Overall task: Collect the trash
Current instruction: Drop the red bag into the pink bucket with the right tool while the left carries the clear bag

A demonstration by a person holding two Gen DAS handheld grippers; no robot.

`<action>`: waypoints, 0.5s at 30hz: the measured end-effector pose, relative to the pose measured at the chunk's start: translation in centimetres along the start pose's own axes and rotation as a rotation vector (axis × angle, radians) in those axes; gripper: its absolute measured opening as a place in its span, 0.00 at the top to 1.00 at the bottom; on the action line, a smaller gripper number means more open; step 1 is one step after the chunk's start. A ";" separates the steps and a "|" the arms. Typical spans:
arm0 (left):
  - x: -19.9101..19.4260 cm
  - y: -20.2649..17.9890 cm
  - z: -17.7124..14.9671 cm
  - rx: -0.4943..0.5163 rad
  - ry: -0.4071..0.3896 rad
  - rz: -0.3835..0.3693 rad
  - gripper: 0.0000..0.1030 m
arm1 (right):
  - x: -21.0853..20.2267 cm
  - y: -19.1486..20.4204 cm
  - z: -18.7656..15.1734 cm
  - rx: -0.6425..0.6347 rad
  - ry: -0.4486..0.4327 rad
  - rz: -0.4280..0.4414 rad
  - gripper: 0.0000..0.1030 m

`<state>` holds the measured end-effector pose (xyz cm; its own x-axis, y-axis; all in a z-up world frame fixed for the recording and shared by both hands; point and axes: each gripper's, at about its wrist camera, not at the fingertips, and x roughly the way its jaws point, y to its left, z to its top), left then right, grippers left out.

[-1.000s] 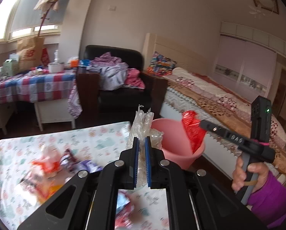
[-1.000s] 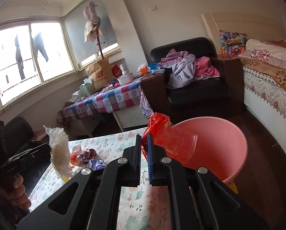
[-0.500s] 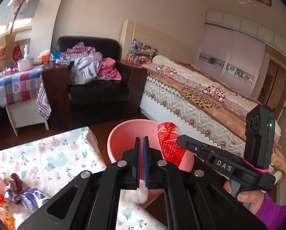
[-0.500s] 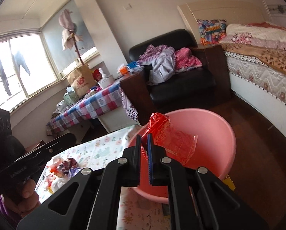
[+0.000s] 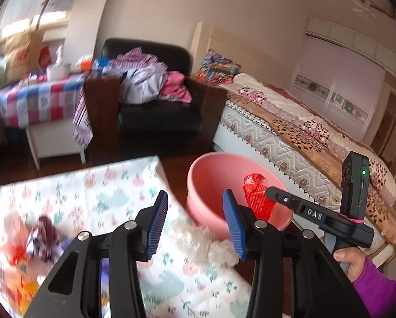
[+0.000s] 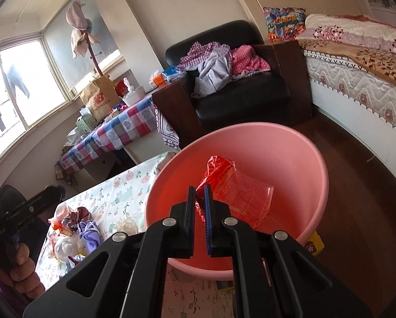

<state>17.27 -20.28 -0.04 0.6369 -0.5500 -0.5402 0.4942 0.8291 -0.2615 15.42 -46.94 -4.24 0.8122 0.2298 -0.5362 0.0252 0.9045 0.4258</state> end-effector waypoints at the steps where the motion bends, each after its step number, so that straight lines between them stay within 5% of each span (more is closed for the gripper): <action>1: -0.1 0.4 -0.3 -0.015 0.008 0.002 0.59 | 0.0 0.0 -0.1 0.001 0.007 -0.004 0.89; 5: 0.0 1.3 -1.4 -0.070 0.055 0.000 0.59 | 0.0 0.6 -0.2 -0.015 0.015 -0.024 0.67; 11: 0.5 0.2 -3.4 -0.149 0.121 -0.039 0.59 | -1.4 1.3 -0.6 -0.036 0.002 -0.034 0.65; 15: 1.5 -2.0 -4.2 -0.150 0.146 0.000 0.59 | -2.4 1.7 -1.1 -0.039 -0.007 -0.023 0.65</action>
<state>14.75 -22.38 -3.66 0.5393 -0.5388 -0.6472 0.3933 0.8407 -0.3721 12.86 -45.57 -3.09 0.8155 0.2068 -0.5405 0.0210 0.9228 0.3847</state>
